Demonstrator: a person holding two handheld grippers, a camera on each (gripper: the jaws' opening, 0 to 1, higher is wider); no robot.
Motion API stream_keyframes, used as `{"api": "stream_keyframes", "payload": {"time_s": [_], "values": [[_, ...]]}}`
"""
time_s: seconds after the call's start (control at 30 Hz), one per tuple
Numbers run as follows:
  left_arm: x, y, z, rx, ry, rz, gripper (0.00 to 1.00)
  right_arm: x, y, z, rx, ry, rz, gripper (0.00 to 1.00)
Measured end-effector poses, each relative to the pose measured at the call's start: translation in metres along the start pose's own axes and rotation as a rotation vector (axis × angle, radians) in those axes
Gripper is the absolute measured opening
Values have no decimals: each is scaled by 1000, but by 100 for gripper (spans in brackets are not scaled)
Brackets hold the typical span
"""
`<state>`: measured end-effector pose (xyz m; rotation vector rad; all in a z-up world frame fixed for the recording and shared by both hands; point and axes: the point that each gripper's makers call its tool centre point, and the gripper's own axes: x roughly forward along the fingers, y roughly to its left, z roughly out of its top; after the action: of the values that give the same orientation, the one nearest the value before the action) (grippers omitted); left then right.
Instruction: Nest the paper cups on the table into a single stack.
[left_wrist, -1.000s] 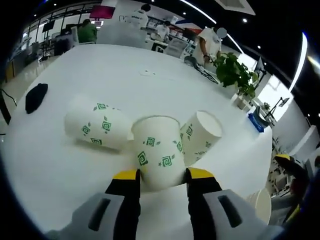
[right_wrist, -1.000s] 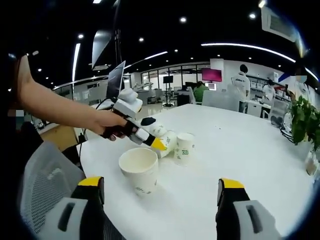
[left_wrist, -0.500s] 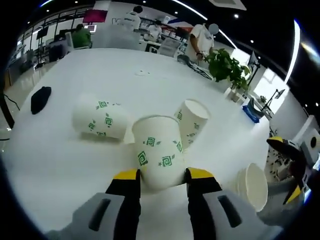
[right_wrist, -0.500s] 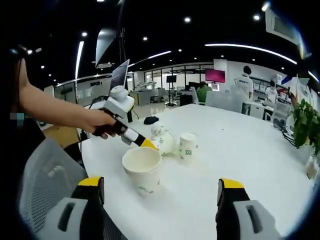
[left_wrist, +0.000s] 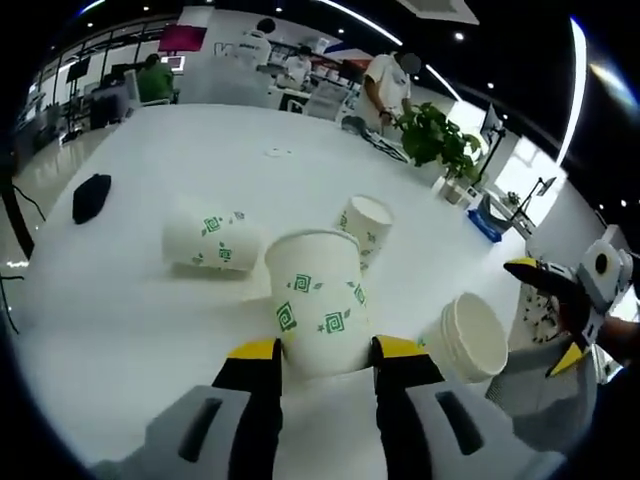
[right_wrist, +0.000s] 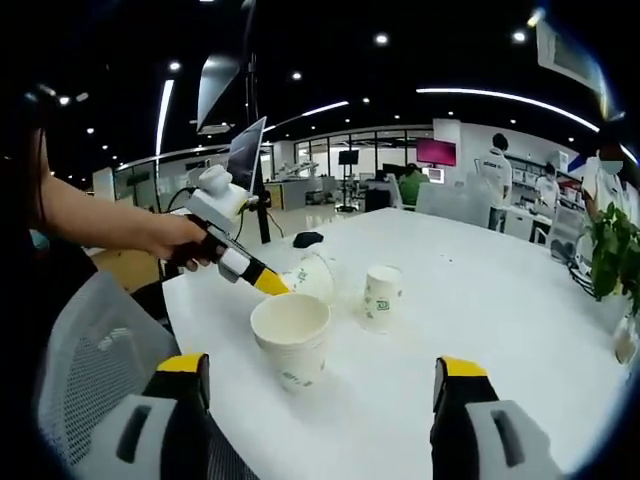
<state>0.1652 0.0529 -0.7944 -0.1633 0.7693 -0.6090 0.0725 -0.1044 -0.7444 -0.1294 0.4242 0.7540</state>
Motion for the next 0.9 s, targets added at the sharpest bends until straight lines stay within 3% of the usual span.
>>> {"api": "stream_keyframes", "payload": {"time_s": [0.4, 0.9], "values": [[-16, 9, 4, -4, -35, 27, 33, 0, 1, 2, -8, -8, 1, 93], [-59, -16, 14, 69, -71, -48, 33, 0, 14, 9, -17, -23, 54, 90]]}}
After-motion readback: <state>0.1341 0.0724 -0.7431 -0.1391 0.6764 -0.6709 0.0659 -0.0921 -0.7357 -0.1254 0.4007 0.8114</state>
